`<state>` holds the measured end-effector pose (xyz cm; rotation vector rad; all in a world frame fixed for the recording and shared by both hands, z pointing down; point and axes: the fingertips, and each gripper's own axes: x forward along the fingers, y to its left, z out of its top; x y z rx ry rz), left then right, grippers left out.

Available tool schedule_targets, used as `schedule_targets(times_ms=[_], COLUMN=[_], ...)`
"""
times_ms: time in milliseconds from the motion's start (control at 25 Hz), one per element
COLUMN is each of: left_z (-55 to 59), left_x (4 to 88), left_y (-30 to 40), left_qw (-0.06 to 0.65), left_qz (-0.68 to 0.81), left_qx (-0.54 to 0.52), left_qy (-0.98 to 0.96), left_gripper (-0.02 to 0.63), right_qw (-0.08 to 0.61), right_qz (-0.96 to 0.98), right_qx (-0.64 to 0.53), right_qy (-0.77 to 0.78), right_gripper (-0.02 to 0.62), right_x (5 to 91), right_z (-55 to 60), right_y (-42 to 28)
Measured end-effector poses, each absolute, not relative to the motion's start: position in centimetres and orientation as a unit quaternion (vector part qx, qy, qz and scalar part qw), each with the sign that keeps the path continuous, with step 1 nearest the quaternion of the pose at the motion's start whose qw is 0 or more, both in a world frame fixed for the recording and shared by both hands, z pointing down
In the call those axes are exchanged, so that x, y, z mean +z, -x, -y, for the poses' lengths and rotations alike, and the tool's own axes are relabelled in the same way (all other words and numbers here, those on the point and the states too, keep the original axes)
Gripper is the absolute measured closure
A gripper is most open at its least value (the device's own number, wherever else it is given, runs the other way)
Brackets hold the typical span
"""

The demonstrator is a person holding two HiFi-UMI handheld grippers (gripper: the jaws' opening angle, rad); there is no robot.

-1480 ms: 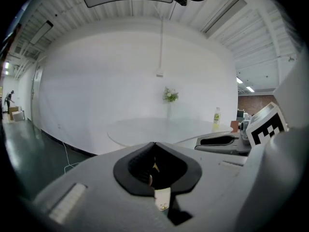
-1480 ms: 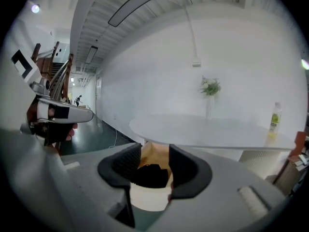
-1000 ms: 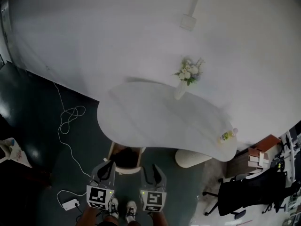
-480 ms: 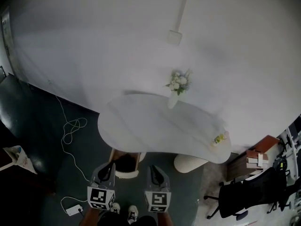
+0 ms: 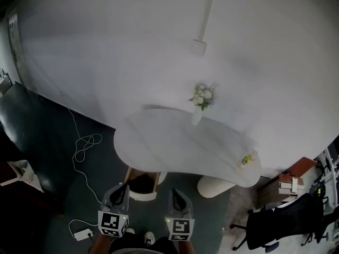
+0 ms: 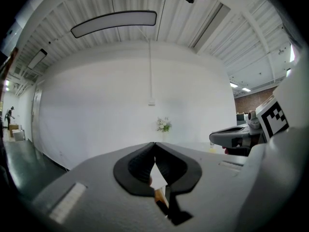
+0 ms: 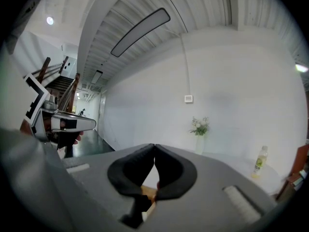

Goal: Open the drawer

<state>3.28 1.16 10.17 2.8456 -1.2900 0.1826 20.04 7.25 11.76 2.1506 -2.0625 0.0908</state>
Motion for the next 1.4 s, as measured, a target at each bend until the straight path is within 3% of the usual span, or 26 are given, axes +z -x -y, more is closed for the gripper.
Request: schedule_targets(times_ms=[1400], left_z=[-2.8], left_x=[9.6], left_y=[-3.4], left_qw=[0.000], left_qz=[0.405], left_qx=[0.053], left_qy=[-0.913], left_gripper=[0.595], right_qw=[0.070], right_qz=[0.684], right_qx=[0.011], right_qy=[-0.726], right_gripper=[0.591], right_x=[10.3], right_z=[-8.8], right_y=[-20.3])
